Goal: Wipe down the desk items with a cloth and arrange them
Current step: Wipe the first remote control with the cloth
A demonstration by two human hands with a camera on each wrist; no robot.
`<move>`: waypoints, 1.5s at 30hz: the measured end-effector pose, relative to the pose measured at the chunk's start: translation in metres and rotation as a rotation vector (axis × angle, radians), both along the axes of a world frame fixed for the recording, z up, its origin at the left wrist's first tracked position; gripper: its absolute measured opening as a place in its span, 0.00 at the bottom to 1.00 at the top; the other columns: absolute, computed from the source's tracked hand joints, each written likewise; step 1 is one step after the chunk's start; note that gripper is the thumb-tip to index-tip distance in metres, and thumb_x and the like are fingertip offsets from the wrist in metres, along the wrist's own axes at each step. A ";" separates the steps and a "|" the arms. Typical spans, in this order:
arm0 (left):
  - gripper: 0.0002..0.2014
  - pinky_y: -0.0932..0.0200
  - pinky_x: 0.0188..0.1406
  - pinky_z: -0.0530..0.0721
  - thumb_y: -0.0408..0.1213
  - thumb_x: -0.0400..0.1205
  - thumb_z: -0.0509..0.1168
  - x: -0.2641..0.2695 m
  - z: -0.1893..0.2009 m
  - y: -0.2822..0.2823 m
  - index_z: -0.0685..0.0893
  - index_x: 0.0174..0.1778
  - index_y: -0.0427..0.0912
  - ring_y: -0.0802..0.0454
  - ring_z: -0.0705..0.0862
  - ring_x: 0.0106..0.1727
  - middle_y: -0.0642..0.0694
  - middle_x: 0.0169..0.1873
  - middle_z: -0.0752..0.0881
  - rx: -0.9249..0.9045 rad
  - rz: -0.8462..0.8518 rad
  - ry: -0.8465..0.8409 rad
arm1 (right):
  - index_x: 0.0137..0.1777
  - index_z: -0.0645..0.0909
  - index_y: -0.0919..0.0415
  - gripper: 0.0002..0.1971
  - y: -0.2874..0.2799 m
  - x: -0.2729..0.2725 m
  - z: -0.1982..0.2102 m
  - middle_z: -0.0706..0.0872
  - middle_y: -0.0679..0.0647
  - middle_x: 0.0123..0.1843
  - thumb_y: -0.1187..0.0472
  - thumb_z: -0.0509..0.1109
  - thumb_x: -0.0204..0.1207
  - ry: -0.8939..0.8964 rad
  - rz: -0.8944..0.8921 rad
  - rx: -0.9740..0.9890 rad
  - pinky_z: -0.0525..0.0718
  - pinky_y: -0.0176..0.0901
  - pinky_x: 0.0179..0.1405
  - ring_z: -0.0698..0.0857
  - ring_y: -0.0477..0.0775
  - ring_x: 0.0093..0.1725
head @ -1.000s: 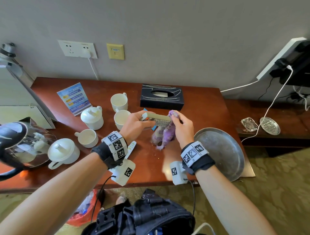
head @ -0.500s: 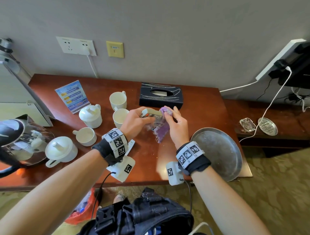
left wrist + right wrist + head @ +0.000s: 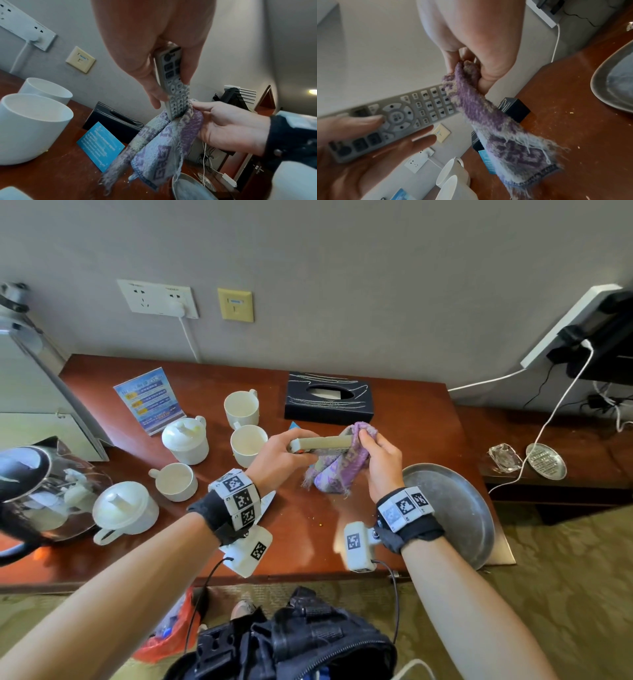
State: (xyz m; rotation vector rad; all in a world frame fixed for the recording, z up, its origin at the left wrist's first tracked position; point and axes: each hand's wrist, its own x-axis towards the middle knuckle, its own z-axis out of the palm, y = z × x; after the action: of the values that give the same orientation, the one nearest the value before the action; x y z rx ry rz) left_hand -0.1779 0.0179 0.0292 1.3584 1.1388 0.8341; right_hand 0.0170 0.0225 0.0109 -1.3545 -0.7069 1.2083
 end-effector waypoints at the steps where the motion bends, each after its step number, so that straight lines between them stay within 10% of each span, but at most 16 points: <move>1: 0.16 0.52 0.51 0.84 0.37 0.72 0.73 0.000 0.001 0.000 0.88 0.55 0.54 0.55 0.84 0.44 0.51 0.43 0.89 0.005 -0.011 0.017 | 0.44 0.93 0.52 0.11 0.001 0.000 0.002 0.92 0.56 0.48 0.64 0.70 0.82 -0.021 -0.012 0.018 0.84 0.60 0.63 0.87 0.55 0.50; 9: 0.15 0.39 0.59 0.89 0.34 0.75 0.74 0.007 0.000 0.003 0.87 0.55 0.56 0.41 0.90 0.53 0.39 0.50 0.90 0.016 0.077 -0.017 | 0.67 0.86 0.50 0.13 -0.015 -0.022 0.016 0.75 0.49 0.80 0.57 0.69 0.84 -0.490 0.121 0.176 0.68 0.15 0.61 0.73 0.40 0.76; 18: 0.13 0.60 0.46 0.90 0.24 0.82 0.70 0.003 -0.005 0.003 0.86 0.50 0.50 0.48 0.88 0.48 0.43 0.44 0.88 -0.014 0.058 -0.070 | 0.65 0.85 0.41 0.13 -0.022 -0.027 0.006 0.74 0.50 0.80 0.56 0.68 0.84 -0.584 0.237 0.224 0.63 0.42 0.82 0.64 0.44 0.83; 23: 0.13 0.58 0.51 0.91 0.24 0.81 0.70 -0.001 -0.003 0.000 0.87 0.51 0.48 0.49 0.88 0.50 0.38 0.50 0.88 -0.042 0.060 -0.141 | 0.59 0.89 0.46 0.10 -0.009 -0.010 -0.004 0.91 0.40 0.58 0.57 0.69 0.84 -0.349 0.035 0.172 0.81 0.43 0.67 0.85 0.41 0.64; 33: 0.14 0.52 0.53 0.91 0.28 0.80 0.72 -0.010 0.005 0.006 0.83 0.61 0.32 0.43 0.91 0.56 0.39 0.52 0.92 -0.173 0.284 -0.320 | 0.54 0.91 0.47 0.09 -0.013 -0.008 -0.007 0.92 0.43 0.55 0.59 0.71 0.81 -0.336 0.124 0.187 0.83 0.58 0.68 0.88 0.46 0.61; 45: 0.10 0.46 0.43 0.92 0.27 0.87 0.62 -0.012 0.011 0.006 0.76 0.63 0.38 0.47 0.93 0.49 0.41 0.51 0.91 -0.341 0.272 -0.541 | 0.58 0.89 0.54 0.10 -0.021 -0.013 0.021 0.92 0.47 0.58 0.64 0.68 0.84 -0.258 0.287 0.273 0.84 0.38 0.60 0.88 0.45 0.61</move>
State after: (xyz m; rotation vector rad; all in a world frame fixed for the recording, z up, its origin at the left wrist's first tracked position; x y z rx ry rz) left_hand -0.1897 0.0238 0.0399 0.6457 0.9834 1.0659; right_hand 0.0044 0.0016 0.0320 -1.2171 -1.2385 1.1175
